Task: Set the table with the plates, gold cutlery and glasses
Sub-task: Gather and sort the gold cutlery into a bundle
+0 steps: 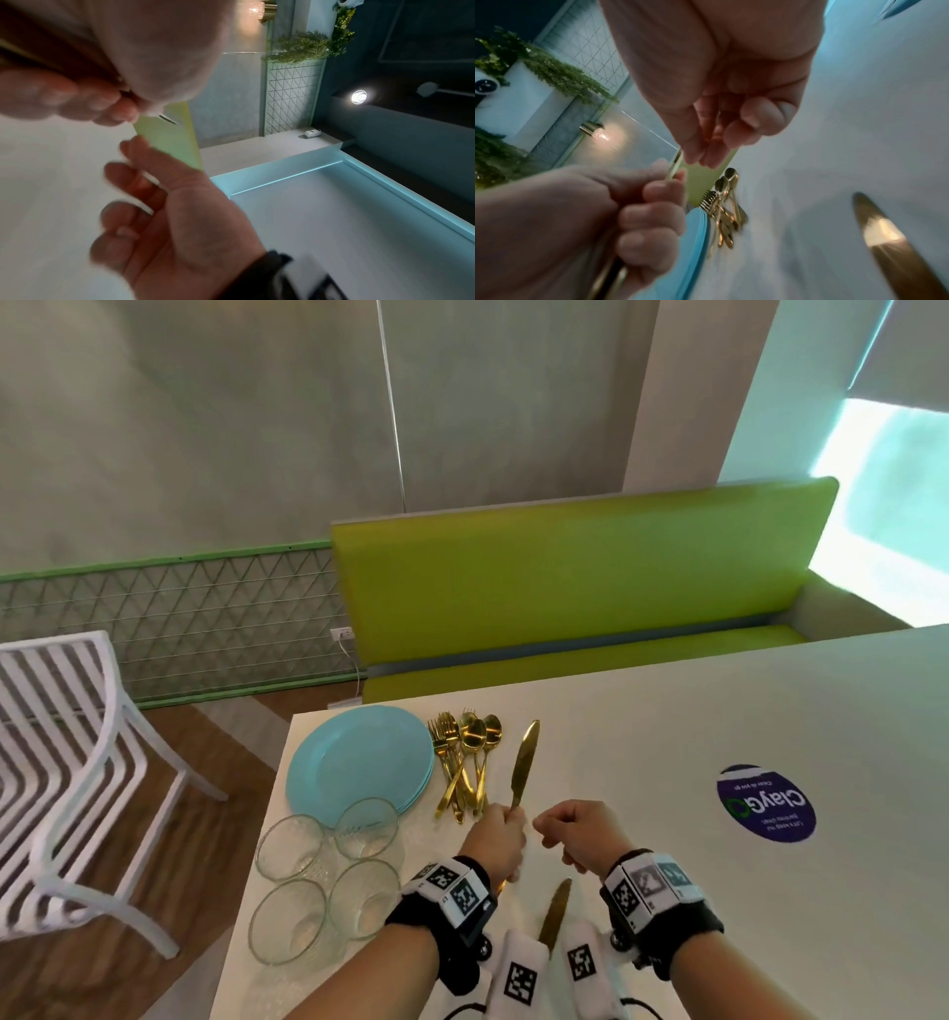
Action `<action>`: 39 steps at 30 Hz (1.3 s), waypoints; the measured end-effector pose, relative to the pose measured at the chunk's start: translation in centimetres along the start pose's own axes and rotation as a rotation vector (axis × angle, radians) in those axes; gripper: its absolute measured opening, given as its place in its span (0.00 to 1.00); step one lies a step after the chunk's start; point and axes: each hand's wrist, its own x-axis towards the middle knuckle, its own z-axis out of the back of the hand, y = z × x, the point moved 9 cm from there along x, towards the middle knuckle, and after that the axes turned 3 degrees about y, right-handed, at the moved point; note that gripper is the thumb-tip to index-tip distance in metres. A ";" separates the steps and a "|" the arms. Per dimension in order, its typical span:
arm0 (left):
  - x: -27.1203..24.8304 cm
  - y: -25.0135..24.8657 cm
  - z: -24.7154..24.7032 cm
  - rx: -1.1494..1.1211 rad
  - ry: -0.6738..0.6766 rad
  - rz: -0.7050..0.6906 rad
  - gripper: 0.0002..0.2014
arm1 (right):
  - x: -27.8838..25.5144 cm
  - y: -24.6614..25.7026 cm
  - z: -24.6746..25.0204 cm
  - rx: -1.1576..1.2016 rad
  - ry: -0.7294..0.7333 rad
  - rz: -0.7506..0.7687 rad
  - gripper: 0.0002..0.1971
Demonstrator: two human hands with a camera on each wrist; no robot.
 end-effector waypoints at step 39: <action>-9.3 6.6 4.4 0.163 0.067 -0.103 0.08 | -10.9 0.2 -10.1 0.150 -0.021 0.013 0.10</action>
